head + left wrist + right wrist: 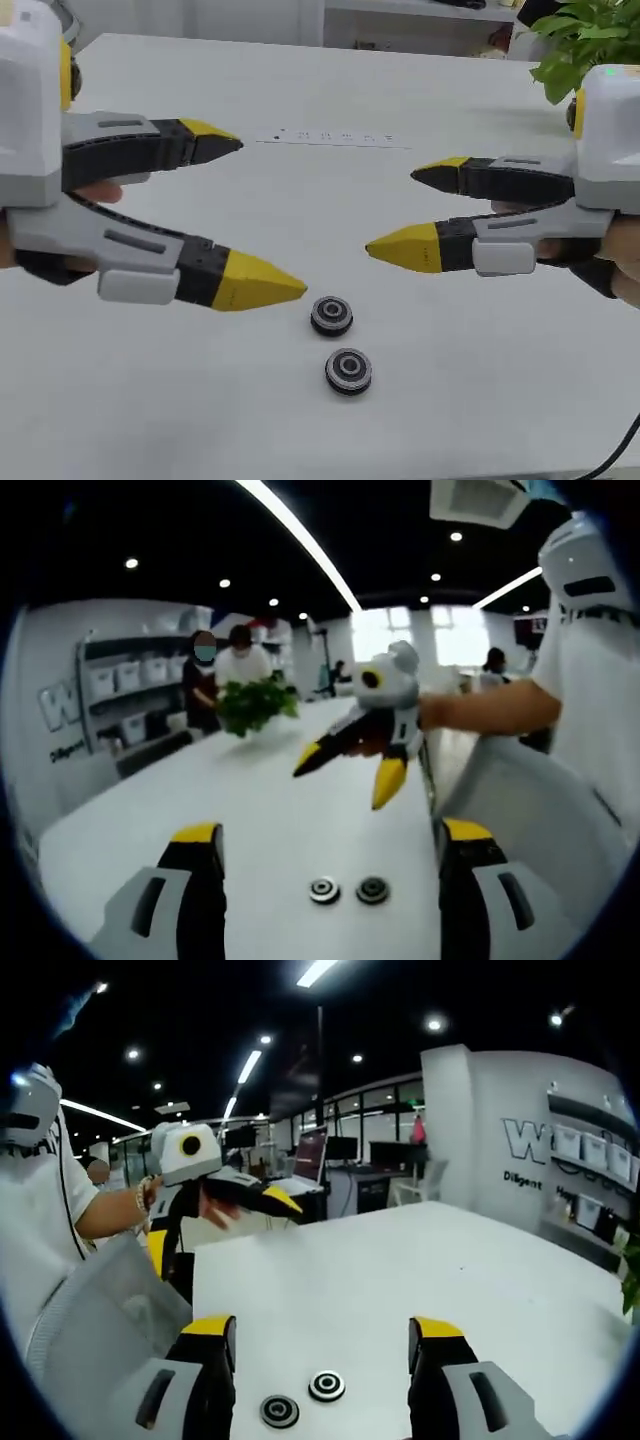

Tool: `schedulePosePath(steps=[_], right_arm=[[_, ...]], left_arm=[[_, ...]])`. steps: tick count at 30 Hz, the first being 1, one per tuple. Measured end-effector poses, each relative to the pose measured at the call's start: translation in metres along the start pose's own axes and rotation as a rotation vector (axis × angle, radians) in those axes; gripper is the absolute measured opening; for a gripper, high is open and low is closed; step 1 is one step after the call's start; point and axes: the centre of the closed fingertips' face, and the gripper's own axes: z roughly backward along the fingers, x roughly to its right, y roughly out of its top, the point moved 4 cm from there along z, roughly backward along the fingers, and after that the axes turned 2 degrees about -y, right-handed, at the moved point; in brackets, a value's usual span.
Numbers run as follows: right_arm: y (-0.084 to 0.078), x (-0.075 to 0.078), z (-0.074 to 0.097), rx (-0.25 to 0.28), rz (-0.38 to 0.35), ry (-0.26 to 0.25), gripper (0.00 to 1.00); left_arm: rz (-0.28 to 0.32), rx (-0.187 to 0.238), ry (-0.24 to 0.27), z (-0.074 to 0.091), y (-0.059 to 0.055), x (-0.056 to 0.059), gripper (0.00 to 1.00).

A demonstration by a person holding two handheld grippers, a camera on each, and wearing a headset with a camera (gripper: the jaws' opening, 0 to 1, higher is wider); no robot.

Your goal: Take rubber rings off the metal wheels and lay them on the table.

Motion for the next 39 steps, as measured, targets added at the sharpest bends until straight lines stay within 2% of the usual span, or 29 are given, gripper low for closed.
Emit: schedulePosePath(steps=[5,8,10,13,17,20,21,23,25,27,32,35,39], right_arm=[[-0.014,-0.002,-0.005,-0.006,0.016,0.041,0.58],[-0.027,-0.003,-0.005,-0.024,-0.002,0.056,0.52],[-0.039,-0.003,-0.004,-0.075,-0.005,0.052,0.47],[-0.050,-0.007,-0.005,-0.073,-0.043,0.068,0.42],[-0.066,-0.011,-0.007,-0.114,-0.061,0.086,0.39],[-0.076,-0.016,-0.008,-0.141,-0.074,0.112,0.36],[-0.081,-0.018,-0.009,-0.155,-0.073,0.121,0.34],[-0.087,-0.022,-0.010,-0.173,-0.068,0.135,0.34],[-0.092,-0.025,-0.012,-0.187,-0.067,0.149,0.33],[-0.096,-0.029,-0.014,-0.197,-0.067,0.164,0.32],[-0.116,-0.043,-0.020,-0.273,-0.026,0.234,0.29],[-0.123,-0.042,-0.022,-0.293,-0.027,0.246,0.29],[-0.131,-0.039,-0.024,-0.320,-0.023,0.238,0.29]], left_arm=[[-0.046,0.038,-0.029,-0.023,0.000,-0.003,0.83],[-0.055,0.043,-0.029,-0.035,-0.005,-0.005,0.76],[-0.057,0.028,-0.028,-0.042,-0.013,-0.007,0.74],[-0.048,0.013,-0.032,-0.050,-0.025,-0.008,0.70],[-0.026,-0.002,-0.024,-0.058,-0.044,-0.007,0.61],[0.028,0.003,-0.019,-0.062,-0.060,0.000,0.57],[0.034,-0.008,-0.025,-0.063,-0.065,0.003,0.55],[0.024,-0.061,-0.053,-0.065,-0.077,0.010,0.52],[0.020,-0.072,-0.052,-0.068,-0.085,0.015,0.49],[0.022,-0.093,-0.081,-0.070,-0.092,0.021,0.47],[0.027,-0.123,-0.110,-0.074,-0.102,0.028,0.41],[0.021,-0.134,-0.114,-0.078,-0.106,0.031,0.41],[0.050,-0.146,-0.111,-0.085,-0.116,0.034,0.35]])
